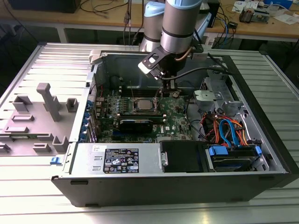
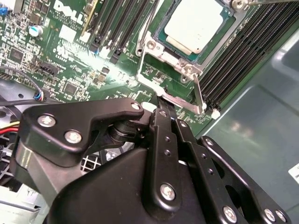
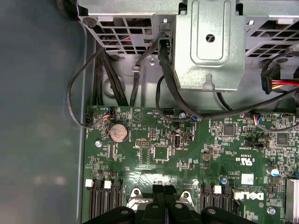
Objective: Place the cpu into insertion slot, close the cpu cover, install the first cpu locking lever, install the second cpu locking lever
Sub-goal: 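Close the cpu cover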
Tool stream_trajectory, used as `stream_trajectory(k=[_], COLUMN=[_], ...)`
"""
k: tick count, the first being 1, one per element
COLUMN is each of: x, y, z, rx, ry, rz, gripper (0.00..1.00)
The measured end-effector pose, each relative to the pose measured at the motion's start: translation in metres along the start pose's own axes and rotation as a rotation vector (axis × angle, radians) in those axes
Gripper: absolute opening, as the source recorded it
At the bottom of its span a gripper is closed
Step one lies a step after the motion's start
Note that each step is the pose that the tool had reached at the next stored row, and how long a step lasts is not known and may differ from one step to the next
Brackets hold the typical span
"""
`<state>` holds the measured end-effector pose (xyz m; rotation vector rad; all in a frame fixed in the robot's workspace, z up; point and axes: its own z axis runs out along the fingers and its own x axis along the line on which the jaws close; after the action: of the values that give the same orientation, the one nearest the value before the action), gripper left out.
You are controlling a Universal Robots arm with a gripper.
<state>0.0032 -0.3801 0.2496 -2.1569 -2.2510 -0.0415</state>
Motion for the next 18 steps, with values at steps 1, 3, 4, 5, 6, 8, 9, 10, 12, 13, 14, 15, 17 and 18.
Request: stream_trajectory(k=[1, 3, 4, 5, 6, 8, 9, 10, 12, 13, 14, 15, 17, 18], x=[0.0, 0.0001, 0.0001, 0.0001, 0.0001, 0.0002, 0.0002, 0.0002, 0.0002, 0.0002, 0.0003, 0.0002, 0.0003, 0.0003], y=[-0.0008, -0.0022, -0.0028, -0.0029, -0.0029, -0.0048, -0.006, -0.006, -0.006, -0.0061, -0.006, -0.0061, -0.0063, -0.0072], z=[0.0, 0.0, 0.0001, 0.0001, 0.0001, 0.0003, 0.0004, 0.0004, 0.0004, 0.0004, 0.0004, 0.0003, 0.0003, 0.0003], rx=[0.0, 0.0, 0.0001, 0.0, 0.0, 0.0, 0.0, 0.0, 0.0, 0.0, 0.0, 0.0, 0.0, 0.0], ry=[0.0, -0.0001, -0.0001, -0.0001, 0.0, -0.0001, 0.0, 0.0, 0.0, 0.0, 0.0, 0.0, 0.0, 0.0], rz=[0.0, 0.0, 0.0, 0.0, 0.0, 0.0, 0.0, 0.0, 0.0, 0.0, 0.0, 0.0, 0.0, 0.0], gripper=[0.11, 0.11, 0.11, 0.11, 0.11, 0.11, 0.11, 0.11, 0.11, 0.11, 0.11, 0.11, 0.11, 0.11])
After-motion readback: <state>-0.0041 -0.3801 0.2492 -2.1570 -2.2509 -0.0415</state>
